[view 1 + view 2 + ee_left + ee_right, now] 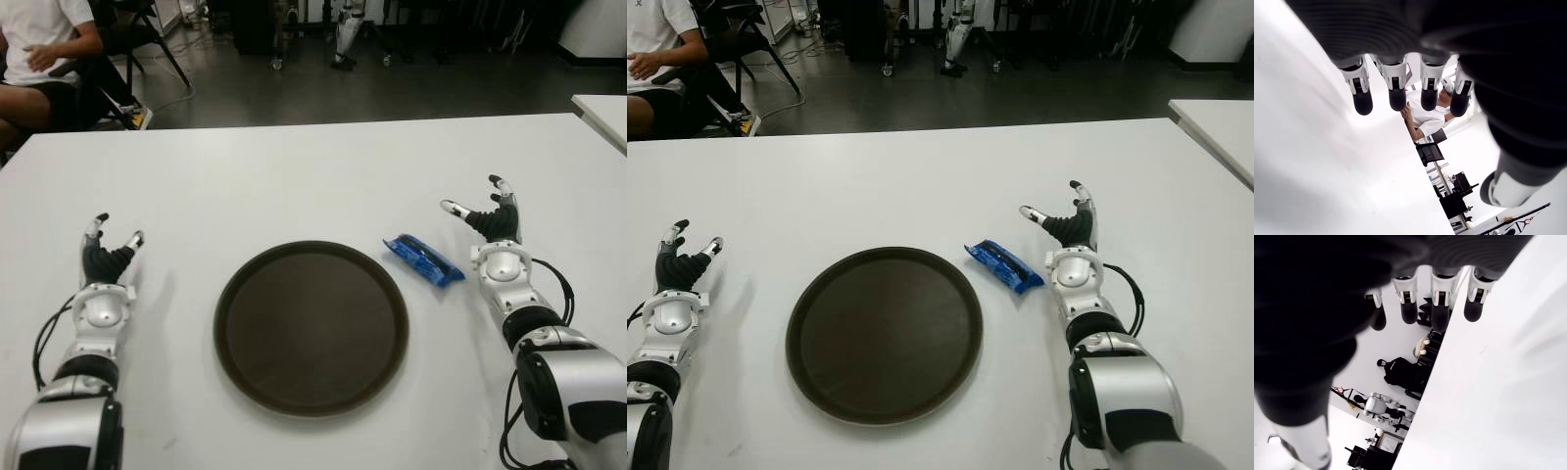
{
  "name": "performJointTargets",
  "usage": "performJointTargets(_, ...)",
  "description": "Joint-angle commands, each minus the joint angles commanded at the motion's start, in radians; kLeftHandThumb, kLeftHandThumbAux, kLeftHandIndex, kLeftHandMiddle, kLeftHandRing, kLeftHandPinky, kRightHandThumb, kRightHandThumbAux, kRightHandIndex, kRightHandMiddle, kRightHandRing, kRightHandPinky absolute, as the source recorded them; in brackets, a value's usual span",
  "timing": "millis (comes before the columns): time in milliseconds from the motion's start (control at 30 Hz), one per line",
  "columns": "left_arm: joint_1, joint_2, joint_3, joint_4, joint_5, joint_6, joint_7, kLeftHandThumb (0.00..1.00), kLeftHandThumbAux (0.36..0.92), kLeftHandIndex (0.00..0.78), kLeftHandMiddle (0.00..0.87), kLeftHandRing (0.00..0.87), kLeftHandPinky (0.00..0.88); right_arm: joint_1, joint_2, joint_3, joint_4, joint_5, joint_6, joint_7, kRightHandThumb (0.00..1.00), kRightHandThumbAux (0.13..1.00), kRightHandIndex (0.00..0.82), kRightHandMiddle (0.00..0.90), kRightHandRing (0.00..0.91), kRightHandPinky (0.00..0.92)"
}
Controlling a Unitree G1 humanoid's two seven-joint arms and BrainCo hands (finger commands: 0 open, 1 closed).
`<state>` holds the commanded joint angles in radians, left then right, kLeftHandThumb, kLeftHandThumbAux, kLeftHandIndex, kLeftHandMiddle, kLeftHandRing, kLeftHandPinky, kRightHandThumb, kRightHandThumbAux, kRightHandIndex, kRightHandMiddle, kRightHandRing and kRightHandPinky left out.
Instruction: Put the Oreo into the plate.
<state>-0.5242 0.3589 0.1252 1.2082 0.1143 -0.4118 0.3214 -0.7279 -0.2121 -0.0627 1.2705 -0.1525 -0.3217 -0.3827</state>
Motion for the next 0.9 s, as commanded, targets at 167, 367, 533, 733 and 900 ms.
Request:
performJointTargets(167, -0.001, 0.002, -0.007, -0.003, 0.006, 0.003, 0.0, 0.0, 0.656, 0.001, 0.0, 0.0, 0.001, 0.002, 0.001, -0.003, -0.001, 0.004, -0.015, 0.0, 0.0, 0.764, 0.152, 0.101, 0.103, 0.086)
performJointTargets(367, 0.001, 0.003, -0.011, -0.006, 0.009, 0.0, 0.002, 0.0, 0.654, 0.003, 0.0, 0.0, 0.008, 0.002, 0.0, -0.003, -0.001, 0.003, -0.016, 0.0, 0.0, 0.764, 0.135, 0.107, 0.115, 0.097)
performJointTargets(533, 0.002, 0.002, -0.007, -0.007, 0.006, -0.005, 0.001, 0.0, 0.667, 0.007, 0.006, 0.005, 0.02, 0.0, 0.0, -0.002, 0.0, 0.002, -0.011, 0.004, 0.0, 0.761, 0.132, 0.091, 0.103, 0.091)
performJointTargets(733, 0.001, -0.004, 0.001, -0.01, -0.002, -0.008, 0.002, 0.0, 0.676, 0.011, 0.002, 0.004, 0.018, 0.001, -0.001, -0.002, 0.0, 0.004, -0.013, 0.009, 0.0, 0.75, 0.131, 0.092, 0.099, 0.086)
performJointTargets(900, 0.005, -0.001, -0.009, -0.016, 0.01, -0.005, 0.012, 0.0, 0.674, 0.011, 0.0, 0.0, 0.006, 0.002, -0.002, 0.0, 0.0, 0.001, -0.017, 0.007, 0.0, 0.74, 0.13, 0.097, 0.108, 0.09)
